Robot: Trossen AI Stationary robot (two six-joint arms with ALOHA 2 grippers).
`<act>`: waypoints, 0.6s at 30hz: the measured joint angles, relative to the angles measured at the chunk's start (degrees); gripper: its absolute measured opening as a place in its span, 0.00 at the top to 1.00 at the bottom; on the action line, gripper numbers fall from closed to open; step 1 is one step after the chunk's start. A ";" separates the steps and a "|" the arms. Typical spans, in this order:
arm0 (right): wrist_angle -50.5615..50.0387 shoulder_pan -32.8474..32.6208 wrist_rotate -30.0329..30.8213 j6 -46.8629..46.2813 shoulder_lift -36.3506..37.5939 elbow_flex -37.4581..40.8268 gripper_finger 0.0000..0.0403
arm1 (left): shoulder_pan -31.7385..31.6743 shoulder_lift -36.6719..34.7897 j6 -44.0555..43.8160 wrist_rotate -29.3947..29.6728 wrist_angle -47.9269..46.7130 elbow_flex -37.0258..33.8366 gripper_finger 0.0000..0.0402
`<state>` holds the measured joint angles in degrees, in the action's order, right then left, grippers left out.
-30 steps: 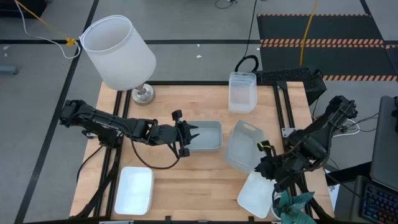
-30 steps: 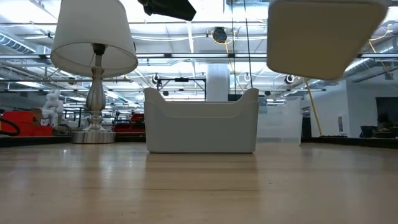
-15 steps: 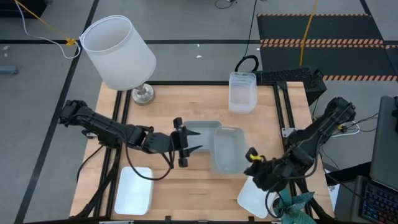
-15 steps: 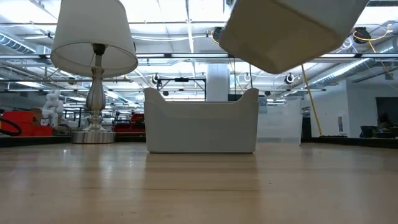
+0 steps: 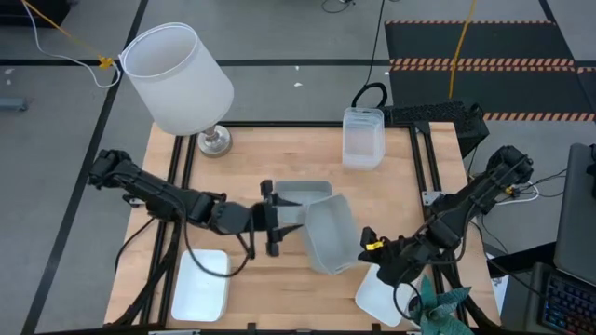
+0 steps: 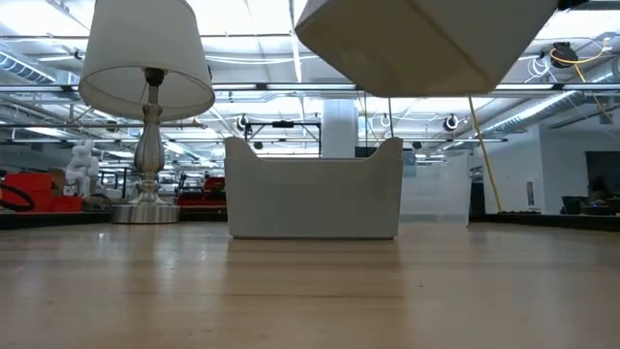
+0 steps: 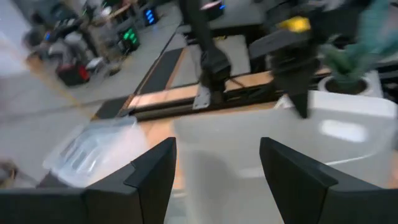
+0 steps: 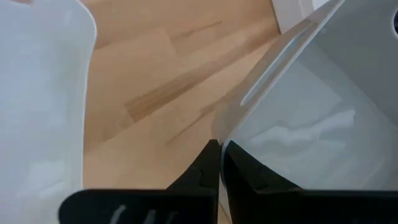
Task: Stack baskets by color
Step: Stack the gray bin on the stacked gray bins
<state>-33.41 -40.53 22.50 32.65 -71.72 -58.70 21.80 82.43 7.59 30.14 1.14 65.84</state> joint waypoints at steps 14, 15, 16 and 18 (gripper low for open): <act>0.00 2.81 -2.46 5.96 0.00 0.16 1.00 | 12.61 2.92 7.14 7.28 -13.71 10.49 0.42; 0.00 3.06 -3.59 5.96 0.00 0.16 1.00 | 12.90 3.93 6.85 7.28 -16.21 12.23 0.42; 0.00 3.19 -4.53 6.02 0.00 0.16 1.00 | 13.11 5.10 6.85 7.23 -19.31 13.97 0.42; 0.09 3.39 -5.51 6.01 0.00 0.16 1.00 | 13.50 7.75 6.92 6.29 -25.99 17.83 0.42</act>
<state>-33.32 -37.13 16.99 38.67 -71.72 -58.54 35.29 90.18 14.51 36.43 -24.85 83.66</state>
